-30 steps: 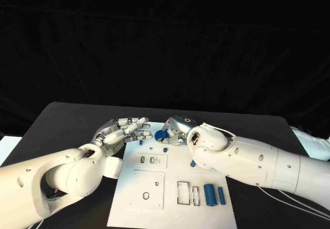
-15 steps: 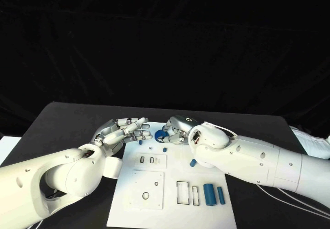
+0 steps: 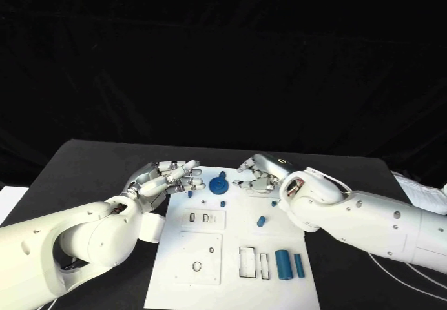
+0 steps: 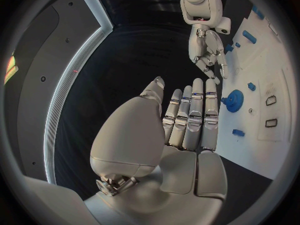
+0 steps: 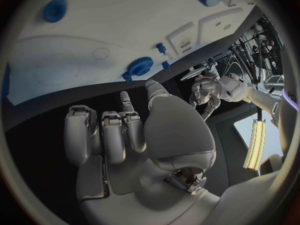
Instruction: Assemble the parts on the task board
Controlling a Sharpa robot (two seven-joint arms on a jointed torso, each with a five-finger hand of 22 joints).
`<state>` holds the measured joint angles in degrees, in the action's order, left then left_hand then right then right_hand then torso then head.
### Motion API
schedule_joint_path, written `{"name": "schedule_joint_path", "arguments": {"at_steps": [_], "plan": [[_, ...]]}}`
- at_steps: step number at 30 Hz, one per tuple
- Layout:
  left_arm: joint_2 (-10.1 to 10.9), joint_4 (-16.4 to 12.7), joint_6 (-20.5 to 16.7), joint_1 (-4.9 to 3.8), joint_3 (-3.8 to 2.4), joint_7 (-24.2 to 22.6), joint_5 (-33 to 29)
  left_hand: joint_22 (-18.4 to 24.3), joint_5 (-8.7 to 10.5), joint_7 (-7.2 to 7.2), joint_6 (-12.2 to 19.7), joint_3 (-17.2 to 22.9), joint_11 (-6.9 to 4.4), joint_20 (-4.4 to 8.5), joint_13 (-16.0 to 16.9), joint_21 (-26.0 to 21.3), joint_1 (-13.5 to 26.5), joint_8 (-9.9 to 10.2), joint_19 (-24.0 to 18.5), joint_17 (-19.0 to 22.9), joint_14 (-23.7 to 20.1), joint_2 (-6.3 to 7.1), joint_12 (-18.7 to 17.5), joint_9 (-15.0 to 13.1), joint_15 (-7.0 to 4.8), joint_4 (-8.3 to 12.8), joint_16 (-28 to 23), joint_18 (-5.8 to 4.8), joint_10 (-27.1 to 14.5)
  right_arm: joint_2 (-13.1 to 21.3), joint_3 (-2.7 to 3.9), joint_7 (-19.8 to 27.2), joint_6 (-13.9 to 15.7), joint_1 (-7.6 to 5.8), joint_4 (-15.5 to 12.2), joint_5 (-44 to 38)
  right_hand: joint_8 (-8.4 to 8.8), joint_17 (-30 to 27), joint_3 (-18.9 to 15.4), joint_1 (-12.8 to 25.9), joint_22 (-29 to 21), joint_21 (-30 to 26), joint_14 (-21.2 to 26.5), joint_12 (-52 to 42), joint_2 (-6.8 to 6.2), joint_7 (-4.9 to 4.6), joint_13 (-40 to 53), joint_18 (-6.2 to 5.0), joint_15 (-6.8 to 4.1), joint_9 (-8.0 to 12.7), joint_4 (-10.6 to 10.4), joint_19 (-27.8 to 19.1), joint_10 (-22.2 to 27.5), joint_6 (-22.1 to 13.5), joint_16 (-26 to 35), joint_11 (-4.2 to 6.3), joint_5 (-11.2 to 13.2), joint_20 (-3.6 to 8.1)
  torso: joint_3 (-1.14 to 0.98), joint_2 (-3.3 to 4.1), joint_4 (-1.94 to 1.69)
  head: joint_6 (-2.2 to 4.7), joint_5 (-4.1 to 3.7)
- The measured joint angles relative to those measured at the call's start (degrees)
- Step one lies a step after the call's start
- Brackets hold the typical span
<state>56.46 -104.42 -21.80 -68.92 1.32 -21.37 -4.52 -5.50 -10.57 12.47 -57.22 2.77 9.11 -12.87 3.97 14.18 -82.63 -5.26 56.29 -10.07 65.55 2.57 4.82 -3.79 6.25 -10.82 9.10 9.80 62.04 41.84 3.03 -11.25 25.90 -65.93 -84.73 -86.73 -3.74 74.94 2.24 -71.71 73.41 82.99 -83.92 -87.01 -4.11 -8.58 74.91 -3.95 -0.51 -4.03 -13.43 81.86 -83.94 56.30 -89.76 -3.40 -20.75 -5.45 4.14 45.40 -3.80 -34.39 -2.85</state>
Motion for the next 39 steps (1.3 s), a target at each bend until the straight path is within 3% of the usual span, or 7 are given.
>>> {"name": "schedule_joint_path", "arguments": {"at_steps": [6,11,14,22,34,39], "plan": [[0.12,0.21,0.04,0.02,0.08,0.01,0.00,0.05,0.00,0.00,0.00,0.00,0.00,0.00,0.00,0.00,0.00,0.00,0.00,-0.05,0.00,0.00,0.00,0.00,0.00,0.00,0.00,0.00,0.00,7.49,0.27,9.08,-0.12,-0.36,-0.19,12.41,0.00,0.00,0.74,-6.15,-0.27,0.00,0.00,0.62,-0.08,0.21,0.04,0.00,0.00,-0.20,4.65,0.00,0.00,1.04,0.00,0.00,0.87,0.00,-0.07,-0.24,0.37,0.05,0.06],[0.02,0.30,0.37,0.02,0.15,0.01,0.00,0.05,0.00,0.00,0.00,0.00,0.00,0.00,0.00,0.00,0.00,0.00,0.00,-0.05,0.00,0.00,0.00,0.00,0.00,0.00,0.00,0.01,0.00,11.75,0.31,14.42,-1.56,-0.18,0.56,19.47,0.00,-0.01,1.02,-8.55,-0.58,0.00,0.00,0.99,-0.89,0.41,0.04,0.01,0.00,-0.19,7.31,-0.22,0.00,1.24,0.00,0.00,2.82,0.22,-0.36,-0.39,0.91,0.09,-0.46],[-0.12,0.45,0.69,0.05,0.23,0.00,0.00,0.05,0.00,0.00,0.00,0.00,0.00,0.00,0.00,0.00,0.00,0.00,0.00,-0.05,0.00,0.00,0.00,0.00,0.00,0.00,0.00,0.00,0.00,13.41,0.31,16.49,-2.38,0.28,1.58,21.71,0.00,-0.01,0.86,-8.90,-0.71,-0.11,0.00,1.28,-1.24,0.41,0.04,0.01,0.00,-0.07,7.76,-0.22,0.00,1.24,0.00,0.00,3.33,0.22,-0.55,-0.43,1.15,0.16,-0.63],[-0.55,0.97,1.28,0.11,0.36,-0.04,0.00,0.04,0.00,0.00,0.00,0.15,0.00,0.00,0.00,0.00,0.00,0.00,0.00,-0.04,0.00,0.00,-0.21,0.00,0.00,0.15,0.00,0.00,0.00,14.49,0.25,18.91,-3.51,1.77,4.76,22.92,0.00,-0.01,0.47,-8.89,-0.97,-0.25,0.00,1.64,-1.24,-0.05,0.03,0.01,0.00,0.05,8.15,-0.43,0.00,0.77,0.00,0.00,3.57,0.01,-1.07,-0.52,1.72,0.48,-0.61],[-0.80,1.51,1.58,0.23,0.47,-0.04,0.00,0.04,0.00,0.00,0.00,0.15,0.00,0.00,0.00,0.00,0.00,0.00,0.00,-0.04,0.00,0.00,-0.21,0.00,0.00,0.15,0.00,0.00,0.00,12.88,0.25,19.66,-3.98,3.93,7.20,22.14,0.00,-0.02,0.31,-8.89,-1.04,-0.25,0.00,1.65,-1.24,-0.21,0.03,0.00,0.00,0.05,8.31,-0.43,0.00,0.61,0.00,0.00,3.78,0.02,-1.41,-0.33,1.57,0.12,-0.37],[-0.81,1.58,1.60,0.27,0.49,-0.04,0.00,0.04,0.00,0.00,0.01,0.15,0.00,0.00,0.00,0.00,0.00,0.00,0.00,-0.03,0.00,0.00,-0.21,0.00,0.00,0.15,0.00,0.00,0.00,12.00,0.26,19.67,-3.96,4.25,8.06,21.77,0.00,-0.02,0.32,-8.89,-1.04,-0.25,0.00,1.65,-1.24,-0.21,0.02,0.01,0.00,0.05,8.33,-0.43,0.00,0.61,0.00,0.00,4.34,0.02,-1.39,-0.34,1.55,-0.06,-0.20]]}}
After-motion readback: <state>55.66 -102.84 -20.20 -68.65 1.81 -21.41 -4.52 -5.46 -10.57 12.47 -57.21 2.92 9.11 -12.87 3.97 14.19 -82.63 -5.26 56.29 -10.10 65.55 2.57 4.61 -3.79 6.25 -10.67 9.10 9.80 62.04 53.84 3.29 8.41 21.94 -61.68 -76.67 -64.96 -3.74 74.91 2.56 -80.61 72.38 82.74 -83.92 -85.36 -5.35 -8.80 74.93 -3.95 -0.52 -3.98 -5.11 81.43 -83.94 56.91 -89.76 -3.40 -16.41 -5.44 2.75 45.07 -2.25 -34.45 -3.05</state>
